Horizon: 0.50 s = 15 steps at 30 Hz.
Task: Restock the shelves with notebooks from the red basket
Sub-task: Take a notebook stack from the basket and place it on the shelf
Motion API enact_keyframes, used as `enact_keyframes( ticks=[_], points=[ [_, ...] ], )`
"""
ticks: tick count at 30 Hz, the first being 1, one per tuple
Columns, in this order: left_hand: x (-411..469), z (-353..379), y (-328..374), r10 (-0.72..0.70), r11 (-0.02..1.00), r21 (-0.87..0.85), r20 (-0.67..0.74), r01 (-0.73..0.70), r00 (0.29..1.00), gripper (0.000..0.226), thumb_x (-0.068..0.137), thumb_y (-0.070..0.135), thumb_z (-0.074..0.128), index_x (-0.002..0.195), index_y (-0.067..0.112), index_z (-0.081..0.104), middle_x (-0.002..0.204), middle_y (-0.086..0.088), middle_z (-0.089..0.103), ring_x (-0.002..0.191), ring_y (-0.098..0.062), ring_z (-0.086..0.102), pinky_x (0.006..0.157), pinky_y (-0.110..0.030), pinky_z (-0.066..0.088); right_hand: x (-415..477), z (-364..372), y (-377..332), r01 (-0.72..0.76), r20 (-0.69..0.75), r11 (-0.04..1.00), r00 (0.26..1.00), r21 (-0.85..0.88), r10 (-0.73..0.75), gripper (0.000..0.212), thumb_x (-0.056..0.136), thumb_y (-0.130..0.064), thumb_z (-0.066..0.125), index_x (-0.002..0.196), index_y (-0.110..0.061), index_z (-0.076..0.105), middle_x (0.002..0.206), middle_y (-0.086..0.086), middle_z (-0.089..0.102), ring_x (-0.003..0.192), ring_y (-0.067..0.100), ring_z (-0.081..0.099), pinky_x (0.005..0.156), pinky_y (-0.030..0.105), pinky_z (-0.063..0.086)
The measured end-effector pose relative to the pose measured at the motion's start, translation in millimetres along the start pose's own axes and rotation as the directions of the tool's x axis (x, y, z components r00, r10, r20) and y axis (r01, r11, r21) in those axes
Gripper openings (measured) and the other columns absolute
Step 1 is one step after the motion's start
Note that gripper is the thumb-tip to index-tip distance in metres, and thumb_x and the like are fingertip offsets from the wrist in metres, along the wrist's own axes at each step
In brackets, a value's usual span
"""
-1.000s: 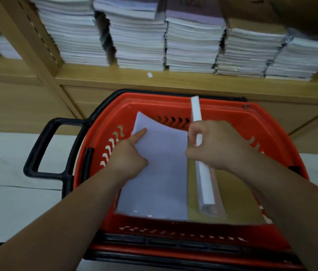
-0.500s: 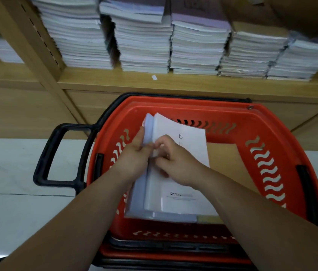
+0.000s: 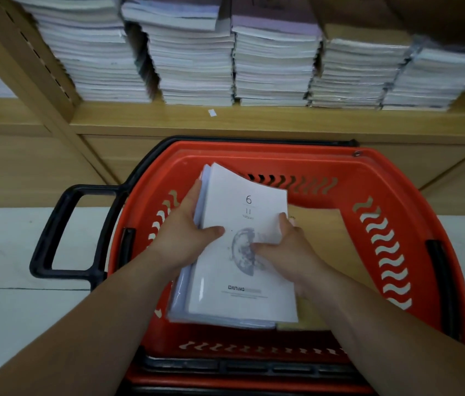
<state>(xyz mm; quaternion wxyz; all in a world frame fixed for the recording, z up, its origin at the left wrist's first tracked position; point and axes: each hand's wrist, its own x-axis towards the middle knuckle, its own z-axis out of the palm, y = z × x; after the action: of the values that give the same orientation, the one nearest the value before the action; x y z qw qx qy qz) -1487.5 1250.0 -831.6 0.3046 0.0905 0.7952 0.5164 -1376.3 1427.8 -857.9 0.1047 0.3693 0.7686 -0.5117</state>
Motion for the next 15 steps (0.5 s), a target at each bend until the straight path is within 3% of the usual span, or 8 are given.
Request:
enact_keyframes(
  ticks=[3,4,6,8,9,11,13,15],
  points=[
    [-5.9,2.3,8.3,0.029,0.997,-0.077,-0.012,-0.030,1.000,0.090,0.089,-0.002,0.068,0.150,0.053,0.031,0.116,0.023,0.066,0.101,-0.008,0.070,0.073,-0.027,0.060,-2.7,0.7,-5.0,0.015,0.065,0.999,0.998,0.052,-0.018,0.096,0.083,-0.034,0.079,0.160,-0.030,0.022,0.138,-0.001,0.034,0.116,0.017,0.051,0.092,0.034,0.054],
    [-9.3,3.1,12.4,0.043,0.996,-0.081,-0.012,-0.044,0.999,0.089,0.089,-0.006,0.065,0.148,0.053,0.035,0.112,0.022,0.069,0.098,-0.008,0.071,0.070,-0.026,0.060,-4.2,-0.1,-6.4,0.023,0.079,0.997,0.996,0.079,-0.029,0.089,0.083,-0.035,0.079,0.156,-0.033,0.029,0.135,-0.002,0.038,0.115,0.017,0.055,0.089,0.034,0.056],
    [-15.9,5.0,21.9,0.081,0.992,-0.097,-0.021,-0.083,0.996,0.088,0.088,-0.010,0.062,0.146,0.053,0.041,0.108,0.022,0.072,0.096,-0.007,0.072,0.070,-0.028,0.061,-4.5,-3.7,-8.6,0.060,0.080,0.990,0.994,0.128,-0.071,0.056,0.083,-0.035,0.077,0.132,-0.034,0.052,0.130,-0.002,0.057,0.106,0.016,0.067,0.083,0.035,0.060],
    [-23.2,5.0,35.0,0.135,0.983,-0.118,-0.040,-0.138,0.990,0.088,0.086,-0.011,0.063,0.145,0.051,0.044,0.112,0.016,0.072,0.095,-0.011,0.073,0.071,-0.032,0.061,-5.4,-9.5,-13.9,0.114,0.063,0.958,0.989,0.263,-0.135,0.039,0.090,-0.030,0.073,0.124,-0.036,0.055,0.118,-0.010,0.070,0.095,0.004,0.072,0.080,0.028,0.060],
    [-27.2,3.7,43.3,0.165,0.977,-0.132,-0.051,-0.170,0.985,0.088,0.085,-0.011,0.065,0.145,0.051,0.045,0.116,0.009,0.072,0.095,-0.013,0.073,0.070,-0.031,0.060,-7.6,-13.6,-19.3,0.142,0.045,0.931,0.985,0.336,-0.166,0.041,0.095,-0.029,0.070,0.130,-0.041,0.052,0.115,-0.019,0.069,0.091,-0.006,0.069,0.079,0.019,0.056],
    [-38.0,-1.2,65.5,0.222,0.960,-0.162,-0.059,-0.228,0.973,0.087,0.084,-0.010,0.067,0.144,0.050,0.047,0.121,0.003,0.070,0.096,-0.014,0.072,0.070,-0.030,0.058,-13.7,-20.2,-32.1,0.170,0.002,0.881,0.982,0.442,-0.190,0.059,0.099,-0.033,0.063,0.148,-0.049,0.034,0.127,-0.031,0.058,0.098,-0.016,0.060,0.089,0.014,0.047],
    [-53.9,-8.3,92.4,0.266,0.941,-0.208,-0.036,-0.268,0.963,0.086,0.084,-0.014,0.064,0.144,0.046,0.049,0.125,0.003,0.070,0.102,-0.014,0.072,0.073,-0.030,0.058,-25.9,-26.0,-48.3,0.196,-0.020,0.842,0.976,0.503,-0.216,0.069,0.097,-0.047,0.061,0.152,-0.059,0.021,0.145,-0.034,0.046,0.122,-0.009,0.051,0.111,0.028,0.039],
    [-72.6,-19.0,120.2,0.280,0.923,-0.273,-0.010,-0.272,0.960,0.087,0.082,-0.016,0.064,0.143,0.045,0.051,0.124,0.002,0.072,0.104,-0.018,0.072,0.077,-0.036,0.059,-43.5,-33.4,-65.0,0.226,-0.041,0.790,0.968,0.571,-0.247,0.067,0.095,-0.055,0.060,0.146,-0.071,0.020,0.138,-0.040,0.051,0.128,-0.003,0.056,0.115,0.037,0.039]
  ],
)
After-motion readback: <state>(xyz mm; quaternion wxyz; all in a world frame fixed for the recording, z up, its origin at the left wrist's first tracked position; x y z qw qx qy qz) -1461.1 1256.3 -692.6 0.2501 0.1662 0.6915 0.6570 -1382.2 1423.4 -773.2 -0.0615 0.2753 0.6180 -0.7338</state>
